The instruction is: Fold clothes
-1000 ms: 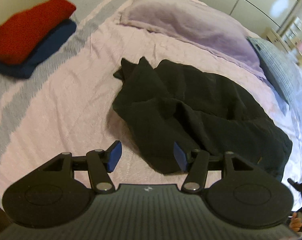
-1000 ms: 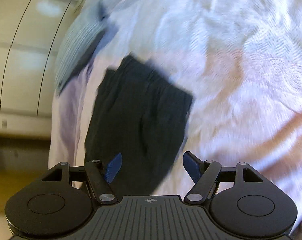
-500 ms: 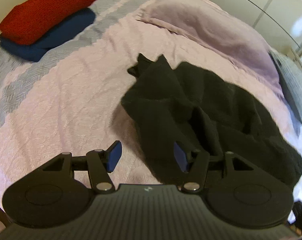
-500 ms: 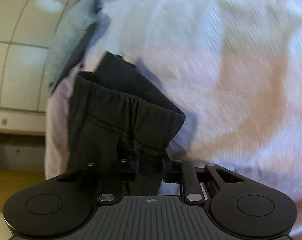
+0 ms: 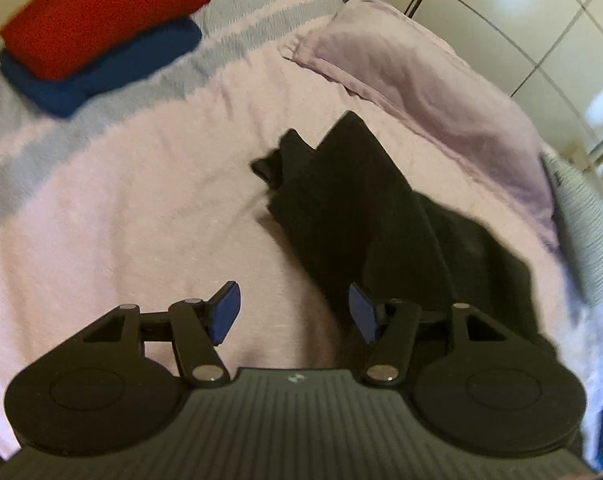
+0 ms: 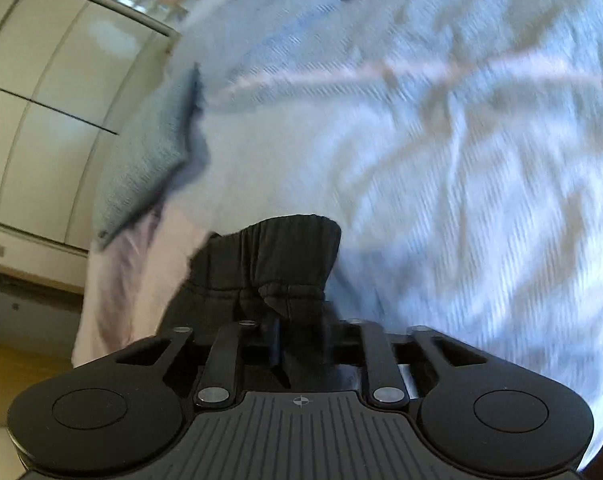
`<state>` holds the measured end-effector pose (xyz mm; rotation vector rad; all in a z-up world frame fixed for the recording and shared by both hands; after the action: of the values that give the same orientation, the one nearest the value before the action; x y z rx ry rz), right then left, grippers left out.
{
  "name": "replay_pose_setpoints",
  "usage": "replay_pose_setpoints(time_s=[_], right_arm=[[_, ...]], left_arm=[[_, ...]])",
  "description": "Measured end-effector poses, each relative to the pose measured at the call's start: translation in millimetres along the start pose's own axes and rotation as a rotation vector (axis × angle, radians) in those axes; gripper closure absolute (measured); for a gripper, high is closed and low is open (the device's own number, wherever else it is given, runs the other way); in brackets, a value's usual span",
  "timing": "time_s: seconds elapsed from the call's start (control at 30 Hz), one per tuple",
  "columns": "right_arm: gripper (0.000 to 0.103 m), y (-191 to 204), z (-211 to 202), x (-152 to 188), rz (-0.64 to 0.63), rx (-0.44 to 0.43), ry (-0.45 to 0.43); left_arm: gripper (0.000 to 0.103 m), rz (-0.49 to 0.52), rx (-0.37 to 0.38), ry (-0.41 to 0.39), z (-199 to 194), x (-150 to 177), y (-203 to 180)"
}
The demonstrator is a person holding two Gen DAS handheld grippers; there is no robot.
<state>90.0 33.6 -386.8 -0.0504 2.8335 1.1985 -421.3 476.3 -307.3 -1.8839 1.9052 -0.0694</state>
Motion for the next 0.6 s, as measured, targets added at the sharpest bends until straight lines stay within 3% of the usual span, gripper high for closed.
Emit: replay_pose_setpoints(time_s=[0.13,0.3,0.43,0.57,0.6], right_arm=[[0.057,-22,2,7,0.102,-0.035,-0.005],[0.054,-32,-2,-8,0.145,-0.057,0.006],[0.052,-20,-7,-14,0.138,-0.066,-0.007],[0.044,-14,5,-28,0.145,-0.084,-0.007],[0.042,-14,8,-28,0.146,-0.09,0.0]], left_arm=[[0.04,-0.054,0.05,-0.005,5,-14,-6],[0.04,-0.021,0.058,-0.007,13,-41,-38],[0.03,0.035,0.042,0.0,20,-63,-71],[0.031,0.077,-0.054,0.081,57,-65,-80],[0.036,0.087,-0.08,0.102,67,-65,-82]])
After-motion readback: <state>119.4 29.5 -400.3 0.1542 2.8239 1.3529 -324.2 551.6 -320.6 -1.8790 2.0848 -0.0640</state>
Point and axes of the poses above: each gripper's, at about its wrist camera, not at the fingertips, and z roughly the way its jaws point, y to its left, x to its underside, the point moved 5 cm from there along z, roughly the way its jaws point, and after that the axes turned 12 degrees about y, right-handed, at the moved point
